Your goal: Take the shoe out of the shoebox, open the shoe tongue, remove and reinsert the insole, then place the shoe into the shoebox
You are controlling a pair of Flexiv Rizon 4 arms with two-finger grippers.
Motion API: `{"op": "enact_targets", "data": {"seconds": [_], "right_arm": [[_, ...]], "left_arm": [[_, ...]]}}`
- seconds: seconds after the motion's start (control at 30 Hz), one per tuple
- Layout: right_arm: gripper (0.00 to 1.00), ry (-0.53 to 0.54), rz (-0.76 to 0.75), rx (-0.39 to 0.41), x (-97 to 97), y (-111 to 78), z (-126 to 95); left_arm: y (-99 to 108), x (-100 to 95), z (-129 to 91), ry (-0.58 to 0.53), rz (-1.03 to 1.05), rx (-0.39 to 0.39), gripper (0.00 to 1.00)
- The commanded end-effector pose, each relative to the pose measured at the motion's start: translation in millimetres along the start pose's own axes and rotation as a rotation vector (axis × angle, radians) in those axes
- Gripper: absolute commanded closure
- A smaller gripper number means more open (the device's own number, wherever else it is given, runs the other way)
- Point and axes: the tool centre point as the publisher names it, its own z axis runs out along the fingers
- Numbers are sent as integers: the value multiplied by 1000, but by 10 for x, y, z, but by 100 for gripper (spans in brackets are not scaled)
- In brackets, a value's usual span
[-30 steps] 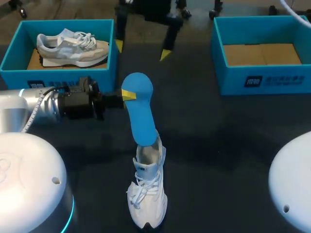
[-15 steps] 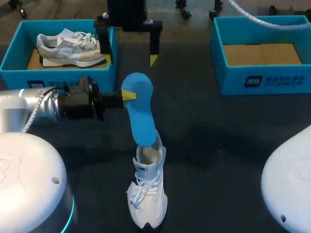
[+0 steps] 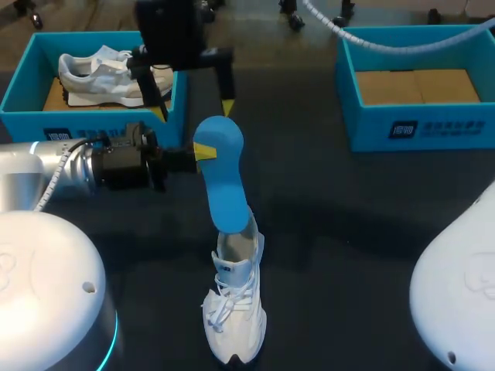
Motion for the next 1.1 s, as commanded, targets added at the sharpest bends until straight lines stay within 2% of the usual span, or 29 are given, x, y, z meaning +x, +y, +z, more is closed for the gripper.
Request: {"op": "enact_targets", "data": {"seconds": [0.03,0.27,0.37,0.5,0.73,0.9,1.1], "right_arm": [[0,20,10,-9,-24,-25,-17],[0,153,11,-53,-209,-32,5],[0,253,8,-70,-301,-14,52],[0,419,85,-16,-454,41,191],[0,562,64,-40,-574,44,282],[0,610,38,-42,-653,11,279],[0,682,0,-20,-692,67,379]], "left_arm": [[13,3,1,-3,0,2,100],[13,3,1,-3,0,2,100],[13,3,1,-3,0,2,100],[13,3,1,-3,0,2,100],[13,3,1,-3,0,2,100],[13,3,1,-3,0,2,100],[13,3,1,-3,0,2,100]]}}
